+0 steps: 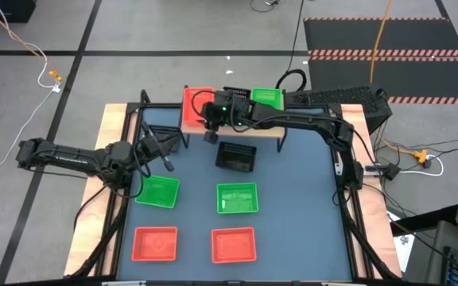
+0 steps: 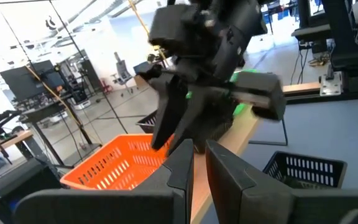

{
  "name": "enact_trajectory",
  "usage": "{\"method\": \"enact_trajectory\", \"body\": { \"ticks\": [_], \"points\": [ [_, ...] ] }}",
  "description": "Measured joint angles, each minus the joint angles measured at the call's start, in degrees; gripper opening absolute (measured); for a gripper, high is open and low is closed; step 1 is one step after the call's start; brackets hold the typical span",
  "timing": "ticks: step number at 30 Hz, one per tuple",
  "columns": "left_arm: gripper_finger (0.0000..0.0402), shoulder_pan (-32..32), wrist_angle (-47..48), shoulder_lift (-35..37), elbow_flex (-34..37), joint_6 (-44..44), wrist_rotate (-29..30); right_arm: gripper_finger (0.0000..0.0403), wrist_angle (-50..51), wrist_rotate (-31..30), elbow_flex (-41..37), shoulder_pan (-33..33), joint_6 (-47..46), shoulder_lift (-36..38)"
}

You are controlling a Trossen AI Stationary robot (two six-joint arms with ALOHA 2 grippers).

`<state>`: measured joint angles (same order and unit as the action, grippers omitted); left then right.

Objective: Stack baskets on shelf by color
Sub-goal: Stack the right green bin on top of the green bin on the shelf

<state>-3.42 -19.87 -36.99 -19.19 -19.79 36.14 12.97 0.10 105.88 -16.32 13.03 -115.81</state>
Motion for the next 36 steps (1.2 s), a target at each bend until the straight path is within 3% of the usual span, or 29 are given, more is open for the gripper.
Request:
{"method": "enact_trajectory", "body": {
  "ticks": [5,9,12,15,23,28,36],
  "points": [
    [0.0047,-0.93,1.09,0.6,0.01,0.02,0.73,0.01,11.85,0.39,0.03,2.56,7.9,6.56],
    [0.0047,-1.85,1.73,1.36,0.01,-1.17,2.67,0.0098,25.01,8.12,-1.0,5.3,9.29,12.16],
    [0.0047,-2.02,1.74,1.69,0.01,-2.18,3.37,0.0098,28.53,12.66,-7.4,7.74,10.48,16.05],
    [0.0047,-2.08,1.84,1.68,0.01,-2.14,3.43,0.0098,28.56,13.43,-16.73,10.59,16.69,20.49],
    [0.0047,-2.12,1.63,1.66,0.01,-2.43,3.43,0.0098,26.36,11.97,-36.29,17.85,44.85,29.74],
    [0.0047,-1.84,1.34,1.66,0.01,-3.09,3.43,0.0098,17.56,10.91,-42.07,20.12,46.43,30.53],
    [0.0047,-1.49,0.02,1.62,0.01,-2.21,3.43,0.0098,16.69,13.48,-43.2,22.16,49.92,26.66]
  ]
}}
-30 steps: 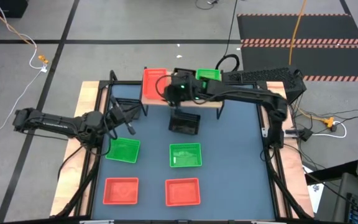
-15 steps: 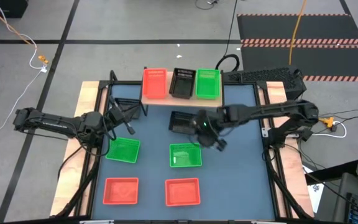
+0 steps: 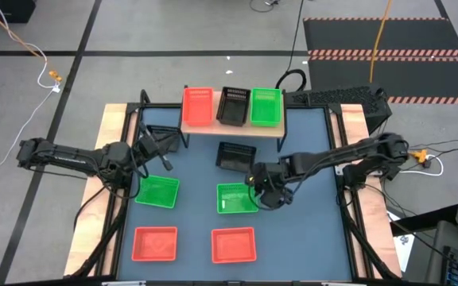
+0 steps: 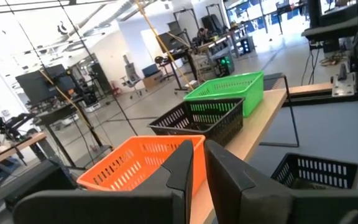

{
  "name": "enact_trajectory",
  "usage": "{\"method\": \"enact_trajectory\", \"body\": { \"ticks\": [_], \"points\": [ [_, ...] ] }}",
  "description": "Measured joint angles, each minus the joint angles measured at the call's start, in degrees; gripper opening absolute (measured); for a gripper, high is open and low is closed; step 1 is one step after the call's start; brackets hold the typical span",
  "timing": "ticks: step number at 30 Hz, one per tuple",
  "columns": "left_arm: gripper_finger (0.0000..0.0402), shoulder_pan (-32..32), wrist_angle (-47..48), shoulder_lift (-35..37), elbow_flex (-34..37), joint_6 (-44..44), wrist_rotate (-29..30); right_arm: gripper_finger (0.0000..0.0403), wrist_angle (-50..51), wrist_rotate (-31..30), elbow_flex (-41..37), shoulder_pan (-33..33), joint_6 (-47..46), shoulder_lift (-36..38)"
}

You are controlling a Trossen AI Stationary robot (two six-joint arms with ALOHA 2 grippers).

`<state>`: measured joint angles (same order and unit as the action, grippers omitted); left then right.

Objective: Stack baskets on shelf by color
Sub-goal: Stack the right green bin on top of the green bin on the shelf

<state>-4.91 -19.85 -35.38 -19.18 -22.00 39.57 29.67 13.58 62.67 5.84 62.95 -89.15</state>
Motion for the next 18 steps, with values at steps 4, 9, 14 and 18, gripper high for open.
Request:
{"method": "enact_trajectory", "body": {
  "ticks": [4,9,14,18],
  "points": [
    [0.0047,0.07,-0.75,0.01,0.0,-0.22,0.0,0.0098,-1.48,-0.11,0.0,0.33,2.23,-3.38],
    [0.0047,0.07,-1.12,0.0,0.0,-0.28,0.0,0.0098,-1.83,-1.73,0.0,0.4,3.85,-6.63],
    [0.0047,0.06,-1.48,0.0,0.0,-1.94,0.0,0.009,-2.34,-3.28,0.0,0.36,2.41,-7.24],
    [0.0047,0.07,-1.52,0.0,0.0,-2.47,0.0,0.004,-2.21,-1.47,0.0,0.27,0.94,-5.96]
  ]
}}
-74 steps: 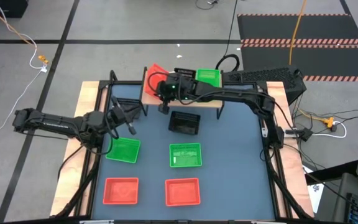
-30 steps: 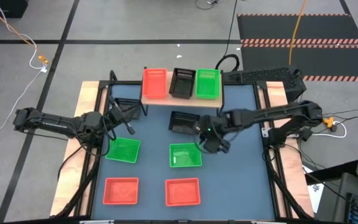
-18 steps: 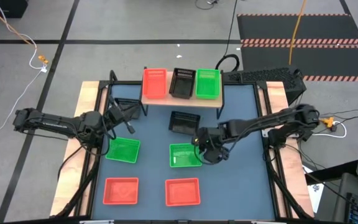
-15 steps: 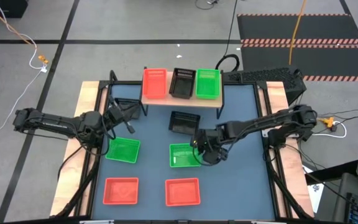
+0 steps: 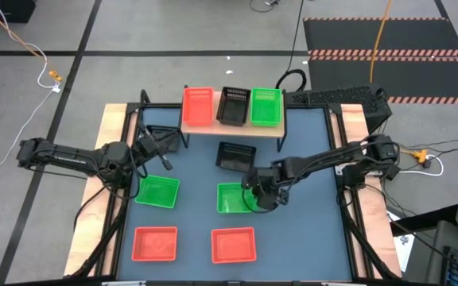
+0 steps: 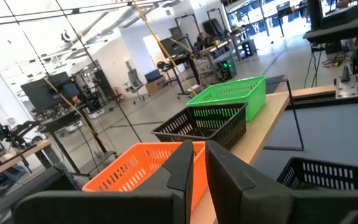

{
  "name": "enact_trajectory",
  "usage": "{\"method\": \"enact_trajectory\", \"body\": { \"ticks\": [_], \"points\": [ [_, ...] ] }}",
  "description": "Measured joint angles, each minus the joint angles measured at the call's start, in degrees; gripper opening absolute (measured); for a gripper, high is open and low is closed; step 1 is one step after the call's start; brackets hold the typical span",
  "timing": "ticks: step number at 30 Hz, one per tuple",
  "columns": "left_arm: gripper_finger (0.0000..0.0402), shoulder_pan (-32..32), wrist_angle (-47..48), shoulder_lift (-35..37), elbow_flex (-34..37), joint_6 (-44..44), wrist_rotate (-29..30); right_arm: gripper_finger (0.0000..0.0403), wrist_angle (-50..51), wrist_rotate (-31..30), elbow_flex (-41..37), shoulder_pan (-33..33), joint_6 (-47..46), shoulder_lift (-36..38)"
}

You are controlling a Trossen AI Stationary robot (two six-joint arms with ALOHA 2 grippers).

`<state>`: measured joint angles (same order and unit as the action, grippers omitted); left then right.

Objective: Stack baskets on shelf by color
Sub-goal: Stack the right green bin on top of the green bin on the shelf

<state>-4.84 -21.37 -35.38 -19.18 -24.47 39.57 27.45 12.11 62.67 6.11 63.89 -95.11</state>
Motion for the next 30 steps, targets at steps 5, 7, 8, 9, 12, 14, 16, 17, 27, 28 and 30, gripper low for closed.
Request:
{"method": "enact_trajectory", "body": {
  "ticks": [5,7,8,9,12,14,16,17,27,28,30],
  "points": [
    [0.0047,0.0,-1.23,0.0,0.0,0.0,0.0,0.0013,0.39,8.38,0.0,-0.43,-1.65,4.19],
    [0.0047,-0.01,-1.9,0.02,0.0,0.11,0.0,0.0012,0.44,10.78,0.06,-0.65,-2.83,6.59],
    [0.0047,-0.01,-2.17,0.01,0.0,0.11,0.0,0.001,0.6,11.91,0.31,-0.89,-3.19,8.05],
    [0.0047,-0.01,-2.44,0.0,0.0,0.13,0.0,0.0008,0.54,12.3,0.6,-1.12,-3.57,9.73],
    [0.0047,0.0,-2.84,0.0,0.0,0.15,0.0,0.0005,-1.99,12.96,1.5,-2.33,-5.47,15.84],
    [0.0047,0.0,-2.84,0.0,0.0,0.17,0.0,0.0006,-7.53,8.51,1.55,-3.08,-11.0,20.33],
    [0.0047,0.0,-2.86,0.0,0.0,0.15,0.0,0.0006,-15.48,-4.96,1.64,-3.46,-20.31,23.9],
    [0.0047,0.0,-2.88,0.0,0.0,0.18,0.0,0.0006,-18.56,-13.53,1.76,-3.66,-24.57,25.19],
    [0.0047,0.0,-3.26,0.0,0.0,2.09,-0.02,0.0006,-10.81,-46.84,8.74,-12.77,-38.55,27.78],
    [0.0047,0.0,-3.3,0.0,0.0,2.38,-0.02,0.0005,-8.0,-46.63,10.36,-13.67,-40.43,27.19],
    [0.0047,-0.01,-3.37,0.0,0.0,2.49,-0.01,0.0003,-0.52,-46.47,13.59,-15.56,-44.92,25.77]
  ]
}}
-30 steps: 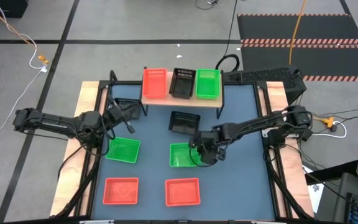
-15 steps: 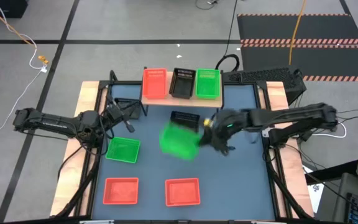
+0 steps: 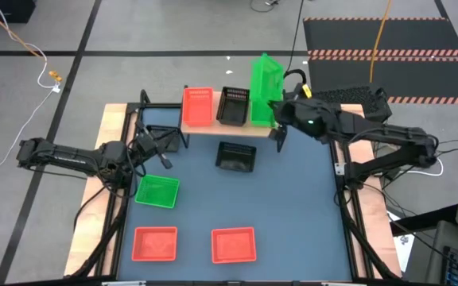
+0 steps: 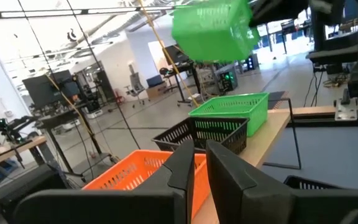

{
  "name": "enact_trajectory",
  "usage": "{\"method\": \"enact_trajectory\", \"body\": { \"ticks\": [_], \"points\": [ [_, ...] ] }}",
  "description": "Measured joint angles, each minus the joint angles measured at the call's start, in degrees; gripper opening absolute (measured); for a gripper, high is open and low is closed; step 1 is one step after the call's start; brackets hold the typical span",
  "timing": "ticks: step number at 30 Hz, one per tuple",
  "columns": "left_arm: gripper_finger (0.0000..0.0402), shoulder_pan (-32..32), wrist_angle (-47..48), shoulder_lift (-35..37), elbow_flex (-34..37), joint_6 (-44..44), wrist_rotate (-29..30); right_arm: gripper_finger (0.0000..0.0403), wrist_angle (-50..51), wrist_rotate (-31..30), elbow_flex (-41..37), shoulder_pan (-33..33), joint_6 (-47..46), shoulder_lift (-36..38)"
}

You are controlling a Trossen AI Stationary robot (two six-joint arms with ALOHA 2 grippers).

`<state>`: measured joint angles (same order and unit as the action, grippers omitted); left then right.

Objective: Stack baskets on shelf by color
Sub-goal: Stack the right green bin on top of the green bin on the shelf

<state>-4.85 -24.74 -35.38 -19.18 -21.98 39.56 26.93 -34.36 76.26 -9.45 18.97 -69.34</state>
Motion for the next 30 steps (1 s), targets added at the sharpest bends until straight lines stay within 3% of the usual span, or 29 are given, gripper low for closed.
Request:
{"method": "enact_trajectory", "body": {
  "ticks": [5,9,24,30],
  "points": [
    [0.0047,-0.01,-0.97,0.01,0.0,-0.11,-0.01,0.0002,16.47,4.25,8.48,-2.91,-9.47,-4.69],
    [0.0047,-0.01,-1.19,0.0,0.0,-0.22,-0.1,0.0002,21.97,6.09,11.46,-3.4,-11.02,-8.24],
    [0.0047,-0.06,-0.81,0.0,0.0,-0.37,-0.58,0.0005,29.55,5.91,11.55,-3.68,-12.17,-15.94],
    [0.0047,-0.06,-0.8,0.02,0.0,-0.34,-0.62,0.0039,32.01,3.33,11.57,-3.68,-11.25,-15.56]
  ]
}}
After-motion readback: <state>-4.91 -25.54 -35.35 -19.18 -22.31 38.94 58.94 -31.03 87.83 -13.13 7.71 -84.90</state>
